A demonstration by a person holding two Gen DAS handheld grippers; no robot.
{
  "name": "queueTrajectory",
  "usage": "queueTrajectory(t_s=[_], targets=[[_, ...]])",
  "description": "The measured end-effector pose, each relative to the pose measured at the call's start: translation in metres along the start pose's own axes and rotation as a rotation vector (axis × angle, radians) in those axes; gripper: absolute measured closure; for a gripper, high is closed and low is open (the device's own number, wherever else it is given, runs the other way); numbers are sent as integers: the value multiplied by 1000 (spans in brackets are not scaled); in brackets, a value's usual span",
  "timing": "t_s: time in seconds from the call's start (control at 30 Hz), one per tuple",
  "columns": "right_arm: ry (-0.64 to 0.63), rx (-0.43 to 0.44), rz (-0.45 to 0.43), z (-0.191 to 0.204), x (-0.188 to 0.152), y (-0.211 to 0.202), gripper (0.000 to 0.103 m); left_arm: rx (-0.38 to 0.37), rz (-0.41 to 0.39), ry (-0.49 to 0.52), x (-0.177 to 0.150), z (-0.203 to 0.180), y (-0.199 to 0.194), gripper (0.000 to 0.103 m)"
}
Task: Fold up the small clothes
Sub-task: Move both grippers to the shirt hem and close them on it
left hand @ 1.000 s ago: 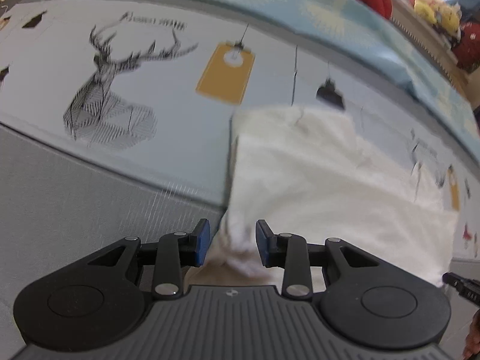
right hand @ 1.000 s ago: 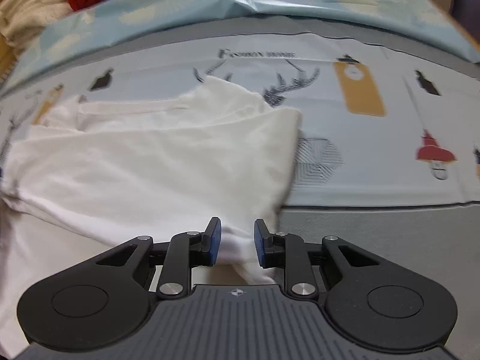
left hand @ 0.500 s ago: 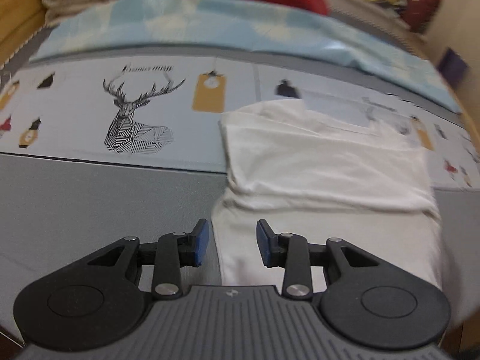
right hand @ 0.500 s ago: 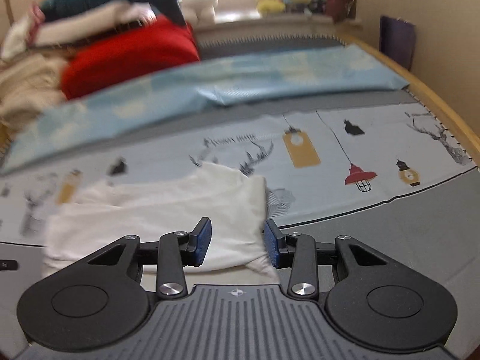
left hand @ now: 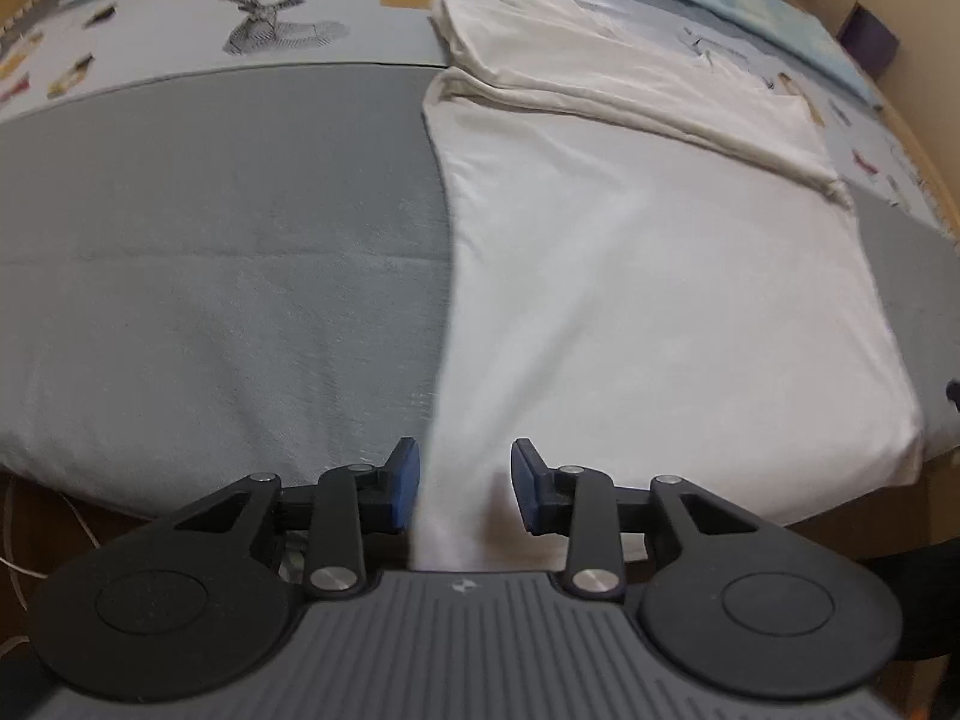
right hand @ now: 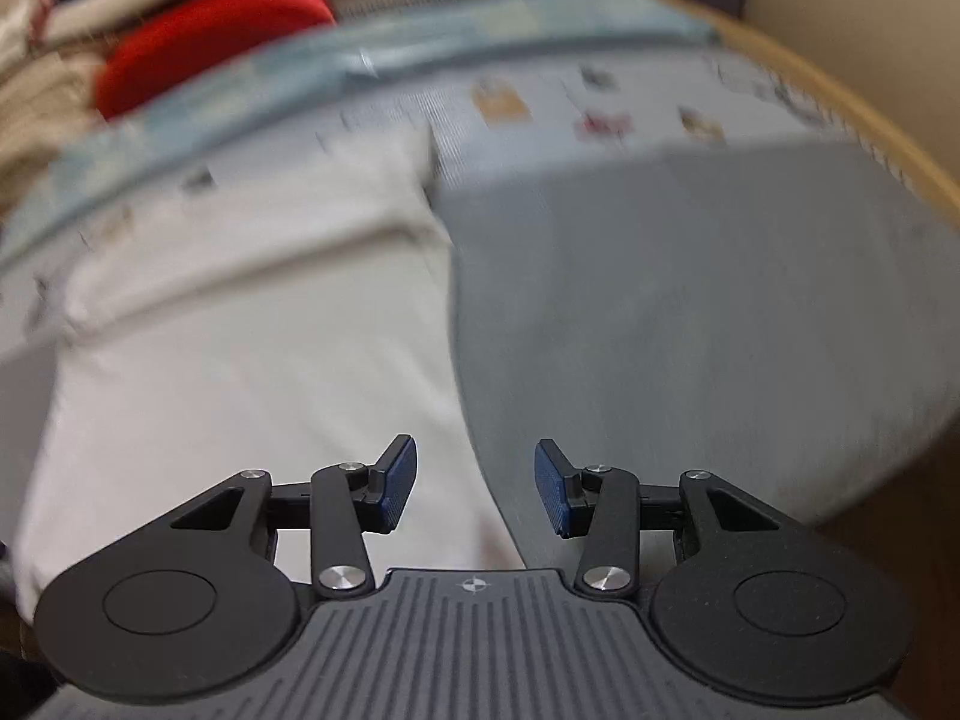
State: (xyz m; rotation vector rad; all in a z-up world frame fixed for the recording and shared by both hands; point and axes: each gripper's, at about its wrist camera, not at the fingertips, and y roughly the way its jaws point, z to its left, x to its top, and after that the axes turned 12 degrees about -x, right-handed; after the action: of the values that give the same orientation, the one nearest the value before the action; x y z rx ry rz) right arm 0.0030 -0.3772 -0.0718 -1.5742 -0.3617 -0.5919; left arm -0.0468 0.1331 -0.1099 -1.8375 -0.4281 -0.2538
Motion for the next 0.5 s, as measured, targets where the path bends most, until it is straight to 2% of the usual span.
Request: queueTrajectory(t_s=[0.07,0.17,0.37,0.5], targets=[[-17,-27,80,1,-5,18,58,2,17,-46,3,11,4,66],[-41,-31,97,3,-8,29,57,-9,24,-103,4,19,8,66],[-65,-25,183,6,-18,50,57,12,64,-70,1,15,22,66],[-96,-22,206,10,-23,60,56,34,92,-56,-2,18,30,66]])
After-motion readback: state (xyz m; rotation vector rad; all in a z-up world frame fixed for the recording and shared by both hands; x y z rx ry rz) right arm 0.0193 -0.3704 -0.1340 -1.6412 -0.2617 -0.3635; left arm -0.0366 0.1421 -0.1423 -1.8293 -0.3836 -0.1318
